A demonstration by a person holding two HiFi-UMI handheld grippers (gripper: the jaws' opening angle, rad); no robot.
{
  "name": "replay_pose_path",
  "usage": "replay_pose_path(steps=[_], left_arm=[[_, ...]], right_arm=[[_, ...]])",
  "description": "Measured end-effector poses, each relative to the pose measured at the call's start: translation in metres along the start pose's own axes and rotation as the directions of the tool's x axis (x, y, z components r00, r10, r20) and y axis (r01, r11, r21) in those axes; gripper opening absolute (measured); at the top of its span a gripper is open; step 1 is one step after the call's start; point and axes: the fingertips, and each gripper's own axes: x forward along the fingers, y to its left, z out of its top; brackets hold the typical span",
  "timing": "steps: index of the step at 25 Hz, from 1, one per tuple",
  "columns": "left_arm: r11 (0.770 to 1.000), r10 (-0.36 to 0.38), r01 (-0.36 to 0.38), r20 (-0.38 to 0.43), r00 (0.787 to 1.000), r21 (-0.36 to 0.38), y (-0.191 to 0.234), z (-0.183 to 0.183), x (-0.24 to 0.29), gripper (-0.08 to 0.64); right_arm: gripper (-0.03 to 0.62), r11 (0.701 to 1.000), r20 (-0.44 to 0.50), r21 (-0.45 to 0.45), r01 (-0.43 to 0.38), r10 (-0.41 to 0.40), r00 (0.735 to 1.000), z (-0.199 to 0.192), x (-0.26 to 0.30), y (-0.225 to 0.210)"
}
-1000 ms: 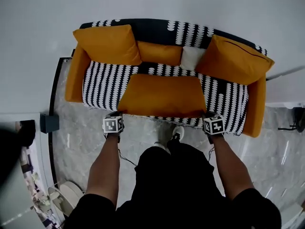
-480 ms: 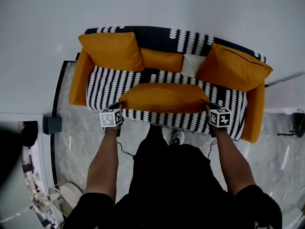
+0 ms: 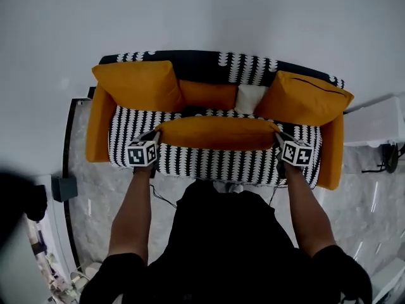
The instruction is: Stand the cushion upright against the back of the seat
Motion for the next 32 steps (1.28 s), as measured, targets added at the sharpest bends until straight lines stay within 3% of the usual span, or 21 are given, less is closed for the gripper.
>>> replay_pose_path(steps=[7,14,32], left_arm=[[0.997,-0.075,0.075,-0.027,0.997,-0.009,0.027,0.044,0.045,0.046],[0.983,-0.17,0.173,-0.053,0.984,0.068,0.041,0.08,0.081,0.046],[0.992,-0.121,0.123,-0.048,0.991,0.037,0.054,0.159,0.168,0.048]], right_arm=[[0.055,0.994,0.015,0.051,0.093,-0.094,0.995,0.033,0.021,0.003],[0.055,0.975,0.031,0.095,0.201,-0.205,0.978,0.068,0.041,-0.003],[0.057,0.95,-0.047,0.117,0.289,-0.285,0.957,0.134,0.126,-0.049]])
